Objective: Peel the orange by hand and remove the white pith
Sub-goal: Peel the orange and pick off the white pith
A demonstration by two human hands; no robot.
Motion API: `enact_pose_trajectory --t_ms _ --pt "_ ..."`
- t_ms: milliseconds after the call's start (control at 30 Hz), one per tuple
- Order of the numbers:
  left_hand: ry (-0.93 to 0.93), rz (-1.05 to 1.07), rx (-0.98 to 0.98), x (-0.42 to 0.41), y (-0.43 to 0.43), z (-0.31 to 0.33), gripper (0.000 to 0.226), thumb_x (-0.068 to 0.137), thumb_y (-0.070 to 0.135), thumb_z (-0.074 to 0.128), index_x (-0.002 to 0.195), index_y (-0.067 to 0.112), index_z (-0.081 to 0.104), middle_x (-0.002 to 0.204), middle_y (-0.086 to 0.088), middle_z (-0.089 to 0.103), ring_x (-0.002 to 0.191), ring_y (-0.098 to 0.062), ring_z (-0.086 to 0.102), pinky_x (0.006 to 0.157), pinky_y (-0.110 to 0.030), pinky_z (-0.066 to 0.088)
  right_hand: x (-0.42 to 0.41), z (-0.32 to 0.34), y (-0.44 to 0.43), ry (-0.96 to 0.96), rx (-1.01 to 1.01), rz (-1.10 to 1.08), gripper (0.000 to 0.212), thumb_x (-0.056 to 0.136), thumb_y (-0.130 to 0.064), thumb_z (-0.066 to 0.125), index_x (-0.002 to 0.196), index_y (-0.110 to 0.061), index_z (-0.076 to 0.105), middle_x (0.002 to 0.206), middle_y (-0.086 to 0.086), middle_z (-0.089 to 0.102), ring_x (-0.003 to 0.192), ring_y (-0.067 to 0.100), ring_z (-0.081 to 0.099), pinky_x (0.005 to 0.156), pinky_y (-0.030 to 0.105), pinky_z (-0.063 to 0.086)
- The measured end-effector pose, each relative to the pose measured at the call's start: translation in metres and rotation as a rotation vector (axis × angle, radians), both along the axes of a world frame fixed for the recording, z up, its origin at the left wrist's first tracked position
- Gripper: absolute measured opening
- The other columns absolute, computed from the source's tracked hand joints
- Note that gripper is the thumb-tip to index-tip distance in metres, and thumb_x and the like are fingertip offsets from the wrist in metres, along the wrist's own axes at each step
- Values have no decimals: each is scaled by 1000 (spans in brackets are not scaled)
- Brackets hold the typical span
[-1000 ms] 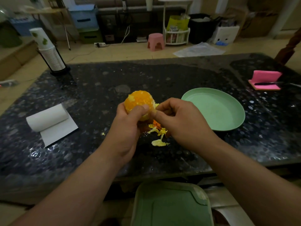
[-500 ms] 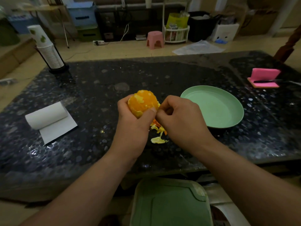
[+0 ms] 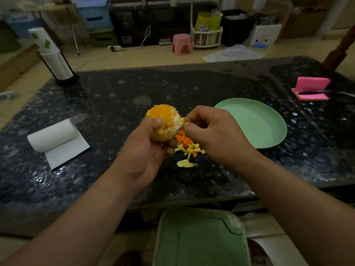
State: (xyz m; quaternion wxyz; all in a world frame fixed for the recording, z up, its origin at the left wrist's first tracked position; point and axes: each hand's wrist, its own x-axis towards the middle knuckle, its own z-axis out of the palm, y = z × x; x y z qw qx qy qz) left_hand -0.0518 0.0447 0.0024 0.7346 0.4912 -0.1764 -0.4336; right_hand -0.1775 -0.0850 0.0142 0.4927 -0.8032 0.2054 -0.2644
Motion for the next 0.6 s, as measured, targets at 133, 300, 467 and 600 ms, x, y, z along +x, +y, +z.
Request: enact_pose_trajectory --t_ms 133,300,467,600 --pt "65 -74 -18 1 4 2 41 95 34 53 122 5 63 97 -10 63 69 -15 55 54 -23 47 0 1 -4 -26 83 49 9 95 -9 71 87 -13 73 69 3 65 62 13 56 57 31 47" --pt "124 -144 -75 2 5 4 44 91 37 51 122 7 64 102 -11 62 68 -15 51 52 -23 44 -2 4 -7 -50 229 99 7 98 -5 67 93 -2 72 73 6 66 64 16 58 54 30 47" --pt "96 -207 -101 1 6 3 42 97 40 55 122 10 69 104 -11 66 68 -15 53 50 -21 45 0 7 -6 -91 372 163 12 100 -4 63 91 -7 69 75 5 67 64 16 59 52 27 46" --pt "44 -192 -106 -4 4 5 35 95 38 58 114 15 75 98 -8 68 65 -13 53 48 -20 43 0 8 -5 -129 442 201 8 98 -8 66 91 -9 68 77 7 65 64 14 59 53 26 46"
